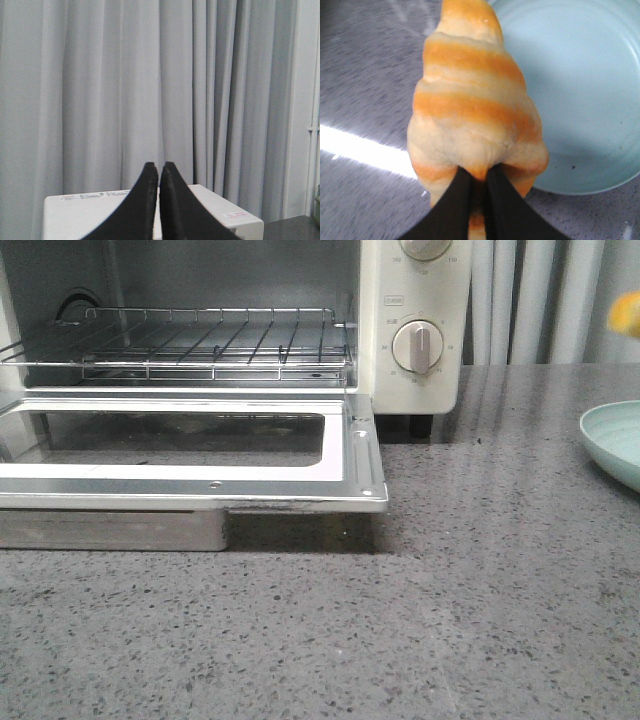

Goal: Put bread in oven
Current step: 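Lift the croissant off the plate with the right gripper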

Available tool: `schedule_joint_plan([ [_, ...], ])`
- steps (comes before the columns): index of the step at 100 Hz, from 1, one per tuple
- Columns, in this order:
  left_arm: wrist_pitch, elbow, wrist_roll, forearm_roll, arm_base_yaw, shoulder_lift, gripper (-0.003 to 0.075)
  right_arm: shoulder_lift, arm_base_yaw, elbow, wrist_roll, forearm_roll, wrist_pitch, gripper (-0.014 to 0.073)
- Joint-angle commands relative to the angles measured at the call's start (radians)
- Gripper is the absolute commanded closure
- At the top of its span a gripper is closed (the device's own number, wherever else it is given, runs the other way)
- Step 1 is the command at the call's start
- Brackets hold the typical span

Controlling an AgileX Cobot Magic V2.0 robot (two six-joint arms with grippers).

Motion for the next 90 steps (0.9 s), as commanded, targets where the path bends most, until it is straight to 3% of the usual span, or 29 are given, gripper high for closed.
schedule_joint_plan([
  [1,0.021,-0.019,0.000,-0.036,-0.002,0.006,0.0742,-0.052,0.080,-0.059,-0.019,-0.002,0.024,0.0662],
  [29,-0.012,-0.010,0.000,-0.036,-0.002,0.006,0.0741,0.013,0.310,-0.178,-0.021,-0.039,0.050,0.0662],
  [69,-0.013,-0.010,0.000,-0.036,-0.002,0.006,0.0741,0.306,0.586,-0.355,-0.021,-0.239,-0.022,0.0662],
  [90,-0.013,-0.010,0.000,-0.036,-0.002,0.006,0.0741,0.452,0.637,-0.477,-0.021,-0.347,-0.122,0.0662],
])
